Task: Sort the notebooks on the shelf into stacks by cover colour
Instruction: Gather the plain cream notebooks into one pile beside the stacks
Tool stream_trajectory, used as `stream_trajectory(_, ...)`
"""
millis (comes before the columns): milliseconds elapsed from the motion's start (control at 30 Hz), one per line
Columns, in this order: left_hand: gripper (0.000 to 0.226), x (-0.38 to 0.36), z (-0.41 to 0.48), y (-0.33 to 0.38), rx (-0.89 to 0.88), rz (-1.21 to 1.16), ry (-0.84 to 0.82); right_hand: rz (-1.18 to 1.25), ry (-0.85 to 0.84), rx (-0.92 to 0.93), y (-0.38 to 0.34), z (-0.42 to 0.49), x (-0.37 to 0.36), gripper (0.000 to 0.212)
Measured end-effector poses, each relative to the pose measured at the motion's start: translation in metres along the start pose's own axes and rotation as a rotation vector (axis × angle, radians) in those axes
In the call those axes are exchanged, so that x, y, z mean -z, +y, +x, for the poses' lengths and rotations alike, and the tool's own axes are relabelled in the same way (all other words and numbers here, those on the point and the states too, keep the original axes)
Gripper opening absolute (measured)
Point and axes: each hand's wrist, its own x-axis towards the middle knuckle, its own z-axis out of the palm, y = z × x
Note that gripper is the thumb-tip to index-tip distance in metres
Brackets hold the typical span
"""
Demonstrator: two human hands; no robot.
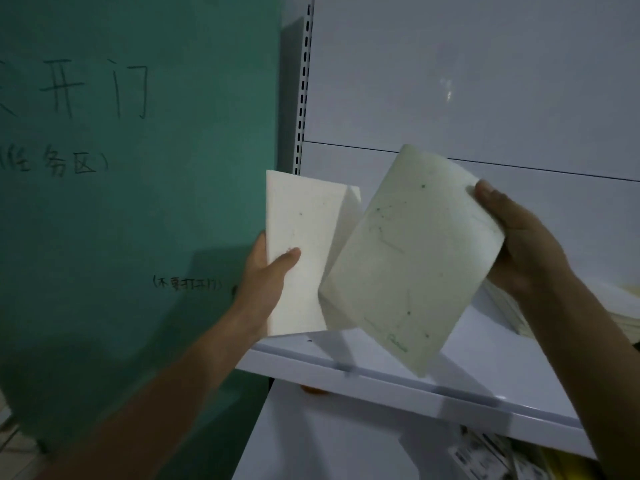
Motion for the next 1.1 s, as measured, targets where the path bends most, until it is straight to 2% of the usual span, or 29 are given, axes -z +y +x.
stream_trajectory(133, 0.021, -0.011, -0.006, 0.0, 0.031, -0.038, -0.139, -0.106, -0.013, -0.031, 0.018, 0.002, -0.007, 0.045)
stream_trajectory(200, 0.015, -0.014, -0.011, 0.0, 0.066, -0.078, -0.213, -0.134, 0.052, 0.002, 0.024, 0.005, -0.01, 0.033)
stream_trajectory(300, 0.03, -0.017, -0.016, -0.001, 0.1, -0.143, -0.318, -0.201, 0.146, 0.091, 0.027, 0.009, -0.01, 0.017)
stream_trajectory(400, 0.032, -0.022, -0.017, -0.003, 0.088, -0.163, -0.334, -0.288, 0.21, 0.182, 0.029, 0.008, -0.01, 0.017)
stream_trajectory(467, 0.03, -0.027, -0.017, -0.006, 0.066, -0.144, -0.329, -0.308, 0.259, 0.223, 0.032, 0.006, -0.011, 0.026)
stream_trajectory(567, 0.03, -0.038, -0.018, -0.01, 0.032, -0.148, -0.361, -0.347, 0.336, 0.232, 0.038, 0.007, -0.006, 0.051)
stream_trajectory(633, 0.029, -0.047, -0.02, -0.013, 0.011, -0.147, -0.37, -0.384, 0.354, 0.156, 0.045, 0.005, 0.002, 0.071)
stream_trajectory(700, 0.027, -0.058, -0.023, -0.015, 0.002, -0.164, -0.369, -0.357, 0.296, 0.059, 0.053, -0.002, 0.012, 0.082)
stream_trajectory(767, 0.025, -0.071, -0.024, -0.018, -0.006, -0.17, -0.363, -0.358, 0.214, 0.017, 0.06, -0.01, 0.021, 0.073)
stream_trajectory(867, 0.022, -0.093, -0.025, -0.02, -0.021, -0.113, -0.417, -0.394, 0.164, 0.092, 0.061, -0.021, 0.036, 0.046)
stream_trajectory(967, 0.03, -0.117, -0.029, -0.022, -0.044, 0.001, -0.488, -0.388, 0.186, 0.137, 0.053, -0.027, 0.059, 0.041)
stream_trajectory(1100, 0.039, -0.152, -0.036, -0.025, -0.021, 0.033, -0.466, -0.417, 0.238, 0.146, 0.04, -0.034, 0.093, 0.046)
